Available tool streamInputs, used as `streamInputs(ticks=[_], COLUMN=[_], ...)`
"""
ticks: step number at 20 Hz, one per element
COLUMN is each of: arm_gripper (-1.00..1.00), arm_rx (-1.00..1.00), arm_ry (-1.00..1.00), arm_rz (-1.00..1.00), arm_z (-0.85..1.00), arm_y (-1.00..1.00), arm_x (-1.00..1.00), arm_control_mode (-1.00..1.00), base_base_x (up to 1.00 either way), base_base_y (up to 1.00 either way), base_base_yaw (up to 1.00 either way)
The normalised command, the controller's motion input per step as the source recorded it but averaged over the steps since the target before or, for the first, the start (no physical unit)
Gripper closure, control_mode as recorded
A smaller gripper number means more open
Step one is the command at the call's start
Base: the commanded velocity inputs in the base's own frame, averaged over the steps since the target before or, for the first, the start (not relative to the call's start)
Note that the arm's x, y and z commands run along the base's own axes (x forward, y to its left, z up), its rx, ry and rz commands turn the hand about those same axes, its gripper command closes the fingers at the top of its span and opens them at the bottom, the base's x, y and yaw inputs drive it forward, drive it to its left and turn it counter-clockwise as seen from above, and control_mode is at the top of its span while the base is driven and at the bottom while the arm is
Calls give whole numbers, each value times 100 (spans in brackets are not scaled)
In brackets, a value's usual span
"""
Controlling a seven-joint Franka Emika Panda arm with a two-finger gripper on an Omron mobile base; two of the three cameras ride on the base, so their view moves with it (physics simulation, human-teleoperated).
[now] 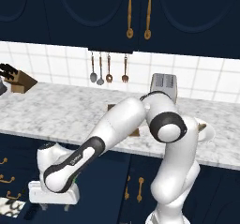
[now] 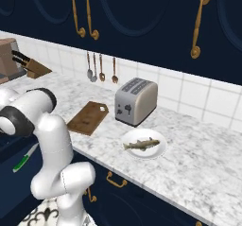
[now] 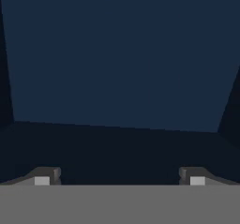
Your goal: Pick up the knife from the drawer and place it on the cutting board. Then place the meat from the plate to the cutting board.
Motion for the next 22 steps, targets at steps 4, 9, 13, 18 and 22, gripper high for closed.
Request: streamInputs(ticks=[4, 9, 13, 18, 22], arm_gripper=[-100, -100, -100, -100, -100], arm_rx=[4, 2, 0, 0, -7], arm_ry=[1, -6, -7, -3, -5], arm_rz=[12, 10, 10, 6, 2], arm_z=[-10, -8, -20, -29, -37], arm_y=[-36, -36, -10, -1, 8], arm_x=[45, 64, 70, 68, 40], arm_control_mode=[-100, -100, -100, -100, -100], base_base_x=[0, 0, 0, 0, 0], base_base_y=[0, 0, 0, 0, 0], base_base_yaw=[0, 0, 0, 0, 0])
